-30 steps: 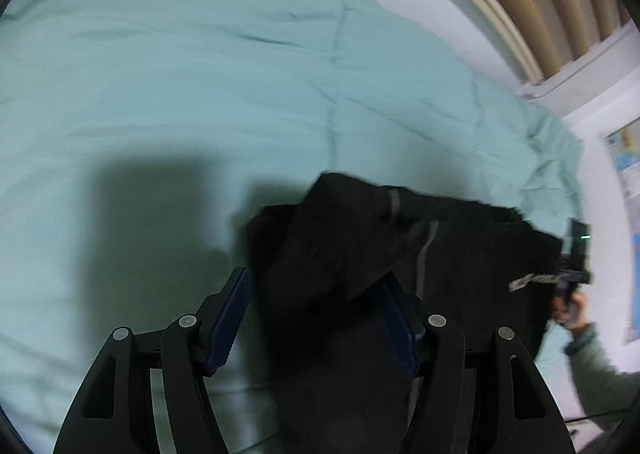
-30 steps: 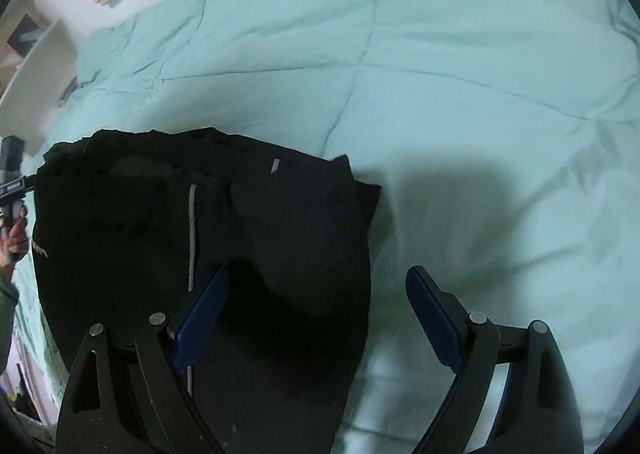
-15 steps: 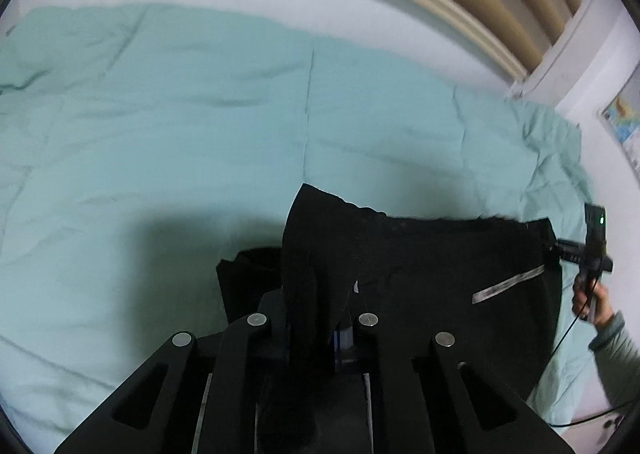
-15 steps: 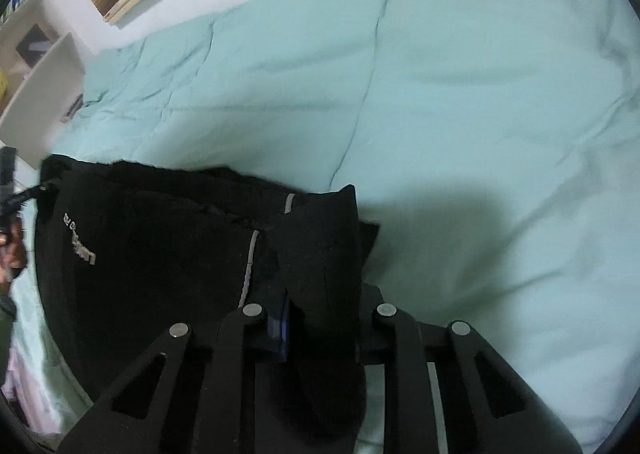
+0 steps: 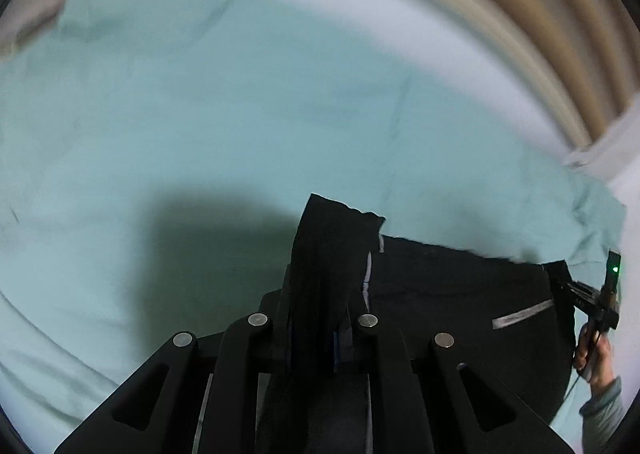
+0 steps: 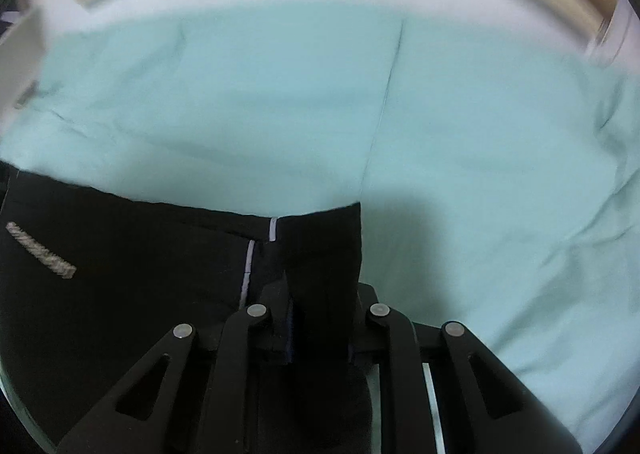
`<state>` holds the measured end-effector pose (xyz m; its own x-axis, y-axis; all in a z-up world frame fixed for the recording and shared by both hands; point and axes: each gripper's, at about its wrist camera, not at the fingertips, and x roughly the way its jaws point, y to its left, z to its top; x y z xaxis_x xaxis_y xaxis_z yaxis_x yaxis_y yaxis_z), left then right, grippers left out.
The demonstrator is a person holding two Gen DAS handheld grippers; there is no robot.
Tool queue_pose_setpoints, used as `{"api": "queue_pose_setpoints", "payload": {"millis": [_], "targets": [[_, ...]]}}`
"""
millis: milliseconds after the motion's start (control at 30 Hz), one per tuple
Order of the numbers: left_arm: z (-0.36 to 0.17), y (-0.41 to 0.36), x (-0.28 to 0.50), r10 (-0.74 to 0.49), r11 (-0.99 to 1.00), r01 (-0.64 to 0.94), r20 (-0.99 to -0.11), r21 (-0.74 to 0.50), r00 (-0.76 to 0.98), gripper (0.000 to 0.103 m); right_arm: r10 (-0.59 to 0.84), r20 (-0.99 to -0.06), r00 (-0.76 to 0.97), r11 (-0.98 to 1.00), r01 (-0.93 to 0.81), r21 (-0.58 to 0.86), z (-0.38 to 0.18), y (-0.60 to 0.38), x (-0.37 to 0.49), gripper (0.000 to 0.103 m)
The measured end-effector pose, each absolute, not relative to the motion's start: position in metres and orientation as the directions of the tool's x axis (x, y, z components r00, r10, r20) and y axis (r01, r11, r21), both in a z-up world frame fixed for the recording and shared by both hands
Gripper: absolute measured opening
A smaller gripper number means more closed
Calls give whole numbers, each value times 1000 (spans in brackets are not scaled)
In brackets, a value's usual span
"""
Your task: Fold large clothes
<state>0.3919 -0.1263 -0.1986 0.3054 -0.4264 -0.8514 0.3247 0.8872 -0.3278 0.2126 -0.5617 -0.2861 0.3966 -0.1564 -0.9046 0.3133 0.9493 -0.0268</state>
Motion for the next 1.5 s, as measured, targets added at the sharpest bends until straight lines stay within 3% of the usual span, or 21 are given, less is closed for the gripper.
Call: {"api": "queue_pose_setpoints", "payload": {"millis": [100,200,333,467,600,800,1033,1167,1267,1500], "targets": [[-240,-138,395,-364,906,322,-896,-276,256,18,-119,-941,318,946,324,-10,-331,-562,222,19],[-243,-148,398,-315,914,342,-913,-218,258,21,-112,-944,310,929,369,11,-336,-568,224,23],[-224,-132,405,-293,933,299,-906,-201,304,51,-80,-941,327,906,418,68,-326,-585,211,45],[-193,-82,413,-441,896,212,-837,-390,323,53,-98,-920,378,896,436,84,-292,-582,178,47],[-160,-71,400,-361,929,230,-843,-290,398,52,-128,-894,429,901,428,76,-251,-556,138,48],[-121,-82,325,-414,895,350,-804,-276,426,52,-63,-878,475,908,393,147,-223,-488,103,49],[-144,-130,220,-529,808,450,-804,-380,272,52,-47,-892,449,961,264,83,-240,-383,111,49],[-198,-148,200,-438,843,419,-882,-336,174,52,-109,-927,358,969,247,-18,-283,-365,128,49],[-227,-153,205,-400,857,409,-905,-312,147,53,-63,-949,309,964,264,22,-318,-370,132,49],[-206,-157,207,-390,853,433,-908,-292,155,52,-37,-954,298,960,276,49,-310,-372,134,48]]}}
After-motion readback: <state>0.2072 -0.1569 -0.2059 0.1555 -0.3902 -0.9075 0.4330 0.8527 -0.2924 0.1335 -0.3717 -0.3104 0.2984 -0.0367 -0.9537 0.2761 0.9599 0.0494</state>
